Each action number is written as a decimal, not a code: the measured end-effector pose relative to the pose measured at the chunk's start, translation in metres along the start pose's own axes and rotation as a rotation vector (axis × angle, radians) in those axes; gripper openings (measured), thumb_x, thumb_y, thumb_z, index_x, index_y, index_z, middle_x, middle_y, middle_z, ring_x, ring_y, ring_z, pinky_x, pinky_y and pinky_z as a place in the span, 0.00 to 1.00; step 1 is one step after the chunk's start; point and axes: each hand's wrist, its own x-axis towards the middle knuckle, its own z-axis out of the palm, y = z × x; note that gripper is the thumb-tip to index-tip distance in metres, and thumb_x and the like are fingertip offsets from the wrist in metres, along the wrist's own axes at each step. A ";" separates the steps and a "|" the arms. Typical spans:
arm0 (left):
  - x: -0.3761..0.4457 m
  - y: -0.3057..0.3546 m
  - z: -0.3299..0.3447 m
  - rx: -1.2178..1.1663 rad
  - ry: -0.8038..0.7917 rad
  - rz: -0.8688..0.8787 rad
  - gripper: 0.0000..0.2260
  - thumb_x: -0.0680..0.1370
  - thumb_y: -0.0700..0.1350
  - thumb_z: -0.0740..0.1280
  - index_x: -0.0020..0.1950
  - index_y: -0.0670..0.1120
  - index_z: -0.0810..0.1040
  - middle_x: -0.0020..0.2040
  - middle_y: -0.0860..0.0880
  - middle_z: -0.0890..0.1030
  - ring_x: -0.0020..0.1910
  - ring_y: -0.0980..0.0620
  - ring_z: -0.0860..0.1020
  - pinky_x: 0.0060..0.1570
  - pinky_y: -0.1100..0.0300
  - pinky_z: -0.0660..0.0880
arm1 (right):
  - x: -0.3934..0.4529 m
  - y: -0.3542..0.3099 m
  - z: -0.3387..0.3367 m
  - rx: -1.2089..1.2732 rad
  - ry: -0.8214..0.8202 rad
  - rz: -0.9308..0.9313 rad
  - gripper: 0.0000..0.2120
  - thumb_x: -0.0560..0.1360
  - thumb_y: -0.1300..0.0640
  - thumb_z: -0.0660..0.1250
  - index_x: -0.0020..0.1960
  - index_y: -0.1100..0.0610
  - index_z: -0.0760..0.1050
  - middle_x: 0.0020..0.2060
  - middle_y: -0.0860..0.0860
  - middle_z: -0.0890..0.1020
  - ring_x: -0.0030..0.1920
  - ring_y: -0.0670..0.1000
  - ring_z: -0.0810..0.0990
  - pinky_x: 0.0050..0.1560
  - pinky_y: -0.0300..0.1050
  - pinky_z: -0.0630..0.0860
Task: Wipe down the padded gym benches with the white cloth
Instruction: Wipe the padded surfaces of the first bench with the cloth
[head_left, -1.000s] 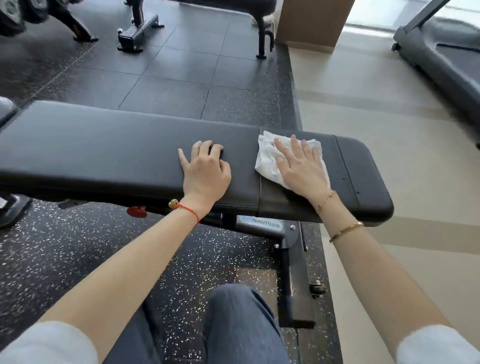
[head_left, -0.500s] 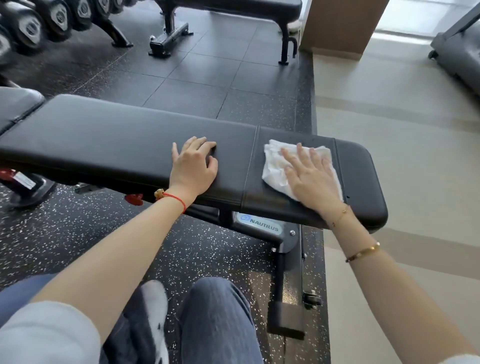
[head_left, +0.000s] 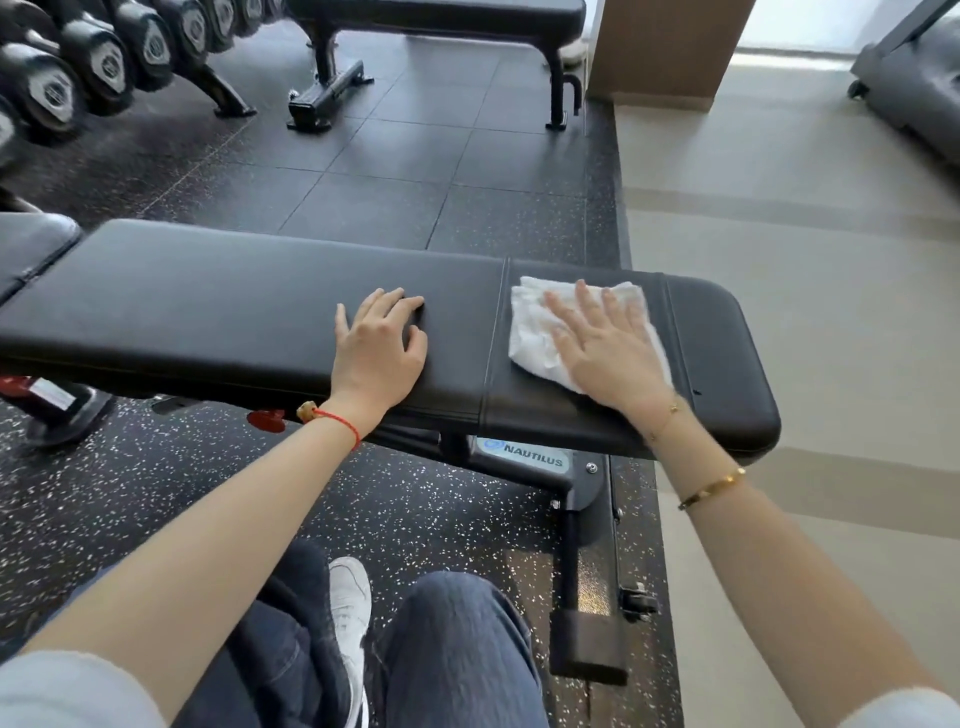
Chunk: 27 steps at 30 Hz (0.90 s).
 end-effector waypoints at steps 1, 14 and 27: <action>0.000 0.000 0.000 -0.002 0.000 -0.004 0.19 0.79 0.44 0.61 0.70 0.50 0.74 0.73 0.48 0.72 0.75 0.49 0.64 0.76 0.38 0.51 | 0.007 0.015 -0.004 -0.004 -0.001 0.081 0.24 0.84 0.44 0.42 0.80 0.39 0.45 0.81 0.50 0.47 0.80 0.57 0.45 0.77 0.57 0.36; 0.003 0.000 -0.001 -0.030 0.038 0.008 0.17 0.77 0.45 0.63 0.65 0.50 0.77 0.68 0.49 0.76 0.71 0.49 0.68 0.74 0.39 0.54 | 0.018 -0.046 0.000 0.030 -0.047 -0.102 0.24 0.84 0.44 0.43 0.80 0.39 0.46 0.81 0.49 0.46 0.80 0.58 0.43 0.77 0.61 0.38; 0.000 0.000 0.001 -0.033 0.029 0.022 0.17 0.78 0.44 0.62 0.66 0.48 0.76 0.69 0.47 0.75 0.73 0.47 0.67 0.74 0.36 0.53 | -0.090 0.036 0.007 -0.021 0.114 0.237 0.25 0.82 0.46 0.43 0.79 0.40 0.50 0.80 0.54 0.53 0.78 0.58 0.52 0.76 0.59 0.41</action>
